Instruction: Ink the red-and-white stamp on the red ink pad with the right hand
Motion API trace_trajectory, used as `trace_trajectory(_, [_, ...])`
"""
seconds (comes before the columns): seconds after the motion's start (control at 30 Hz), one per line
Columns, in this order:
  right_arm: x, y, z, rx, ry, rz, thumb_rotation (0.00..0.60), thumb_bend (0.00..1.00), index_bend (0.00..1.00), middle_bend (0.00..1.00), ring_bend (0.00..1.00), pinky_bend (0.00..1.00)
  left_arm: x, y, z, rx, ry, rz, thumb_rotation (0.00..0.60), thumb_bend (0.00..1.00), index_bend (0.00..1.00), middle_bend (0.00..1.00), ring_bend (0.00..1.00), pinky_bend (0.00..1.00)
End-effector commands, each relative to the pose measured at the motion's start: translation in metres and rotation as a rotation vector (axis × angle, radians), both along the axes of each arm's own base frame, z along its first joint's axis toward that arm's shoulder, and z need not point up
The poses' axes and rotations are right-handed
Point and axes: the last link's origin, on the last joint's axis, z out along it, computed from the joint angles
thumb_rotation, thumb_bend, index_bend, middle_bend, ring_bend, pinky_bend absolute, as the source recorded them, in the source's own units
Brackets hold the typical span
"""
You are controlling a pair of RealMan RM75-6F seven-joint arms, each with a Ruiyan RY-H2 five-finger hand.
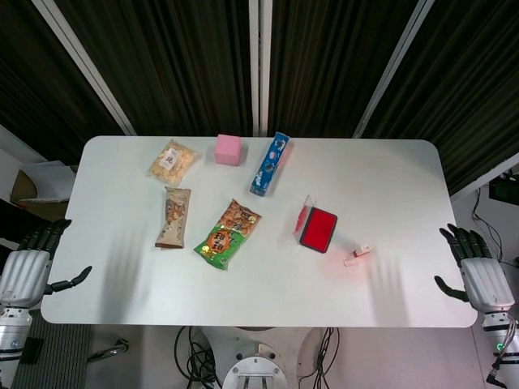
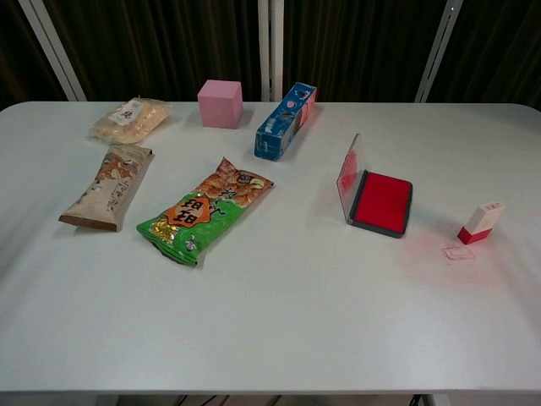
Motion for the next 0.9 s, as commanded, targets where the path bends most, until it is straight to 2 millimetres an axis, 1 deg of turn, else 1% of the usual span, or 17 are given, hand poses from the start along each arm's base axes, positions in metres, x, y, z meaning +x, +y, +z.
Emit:
trace_trajectory(0.03, [0.003,-0.003,-0.003,0.019,0.015,0.012,0.6,0.18,0.0,0.0,0.0,0.0,0.0,0.0,0.0,0.001,0.0,0.0,0.285,0.17,0.11,0.12,0.12,0.21])
trace_trajectory(0.23, [0.01,-0.018,-0.009,0.069,0.068,0.044,0.6,0.18,0.0,0.0,0.0,0.0,0.001,0.001,-0.001,-0.006,0.007,-0.003,0.289,0.17,0.11,0.12,0.12,0.21])
trace_trajectory(0.43, [0.026,-0.042,-0.028,0.125,0.2,0.128,0.6,0.18,0.0,0.0,0.0,0.0,0.001,0.001,-0.004,-0.015,0.003,0.0,0.286,0.17,0.11,0.12,0.12,0.21])
trace_trajectory(0.53, [0.037,-0.057,-0.046,0.14,0.269,0.168,0.6,0.18,0.0,0.0,0.0,0.0,0.001,0.001,-0.006,-0.016,-0.002,0.0,0.286,0.17,0.11,0.12,0.12,0.21])
trace_trajectory(0.57, [0.039,-0.063,-0.055,0.149,0.287,0.174,0.6,0.18,0.0,0.01,0.0,0.0,0.001,0.001,-0.006,-0.016,-0.005,0.0,0.288,0.17,0.11,0.12,0.12,0.21])
trace_trajectory(0.67, [0.045,-0.072,-0.079,0.176,0.291,0.189,0.6,0.18,0.0,0.05,0.0,0.0,0.0,0.0,-0.007,-0.019,-0.006,0.003,0.284,0.17,0.11,0.12,0.12,0.21])
trace_trajectory(0.8, [0.047,-0.079,-0.104,0.184,0.3,0.205,0.6,0.18,0.0,0.11,0.0,0.0,-0.003,-0.002,-0.008,-0.024,-0.005,0.012,0.288,0.17,0.11,0.12,0.12,0.21])
trace_trajectory(0.9, [0.05,-0.082,-0.118,0.193,0.28,0.206,0.6,0.18,0.05,0.15,0.0,0.0,-0.005,-0.001,-0.007,-0.025,-0.007,0.015,0.29,0.17,0.11,0.12,0.12,0.21])
